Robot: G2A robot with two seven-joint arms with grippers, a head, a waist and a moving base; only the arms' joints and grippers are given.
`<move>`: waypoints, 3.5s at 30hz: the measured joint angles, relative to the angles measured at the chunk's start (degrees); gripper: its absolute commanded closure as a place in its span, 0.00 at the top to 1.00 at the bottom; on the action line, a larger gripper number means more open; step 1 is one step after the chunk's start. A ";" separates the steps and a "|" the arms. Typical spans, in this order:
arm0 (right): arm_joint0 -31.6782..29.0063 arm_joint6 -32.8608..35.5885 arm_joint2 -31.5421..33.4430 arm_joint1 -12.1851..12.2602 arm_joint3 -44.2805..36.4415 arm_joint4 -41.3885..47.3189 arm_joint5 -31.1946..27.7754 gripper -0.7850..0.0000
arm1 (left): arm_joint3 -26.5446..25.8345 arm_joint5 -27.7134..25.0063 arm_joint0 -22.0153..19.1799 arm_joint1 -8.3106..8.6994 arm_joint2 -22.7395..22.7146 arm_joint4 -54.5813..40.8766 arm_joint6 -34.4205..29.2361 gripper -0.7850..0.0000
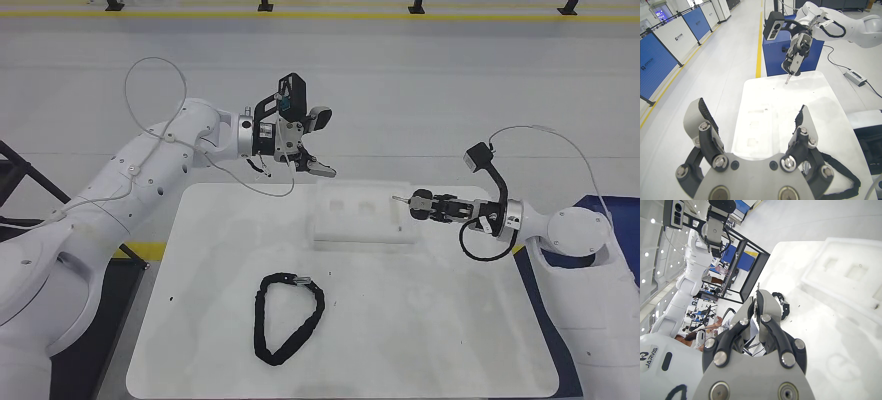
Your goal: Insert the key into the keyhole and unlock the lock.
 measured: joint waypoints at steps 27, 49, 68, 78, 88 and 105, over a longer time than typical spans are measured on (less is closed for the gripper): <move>0.00 0.00 0.00 0.00 0.00 0.00 0.00 0.00 | -1.44 0.00 15.20 4.37 -1.62 15.04 9.29 1.00; 0.00 0.00 0.00 0.00 0.00 0.00 0.00 0.00 | -1.51 0.00 21.29 3.92 0.00 38.54 10.45 1.00; 0.00 0.00 0.00 0.00 0.00 0.00 0.00 0.00 | -1.48 1.30 23.06 4.34 -1.00 40.19 11.18 1.00; 0.00 0.00 0.00 0.00 0.00 0.00 0.00 0.00 | 3.25 2.83 24.73 2.51 -0.11 48.40 17.38 1.00; 0.00 0.00 0.00 0.00 0.00 0.00 0.00 0.00 | 8.08 3.30 25.75 -1.00 0.00 54.95 21.99 1.00; 0.00 0.00 0.00 0.00 0.00 0.00 0.00 0.00 | 13.60 3.87 26.24 -3.95 0.00 62.95 29.25 0.41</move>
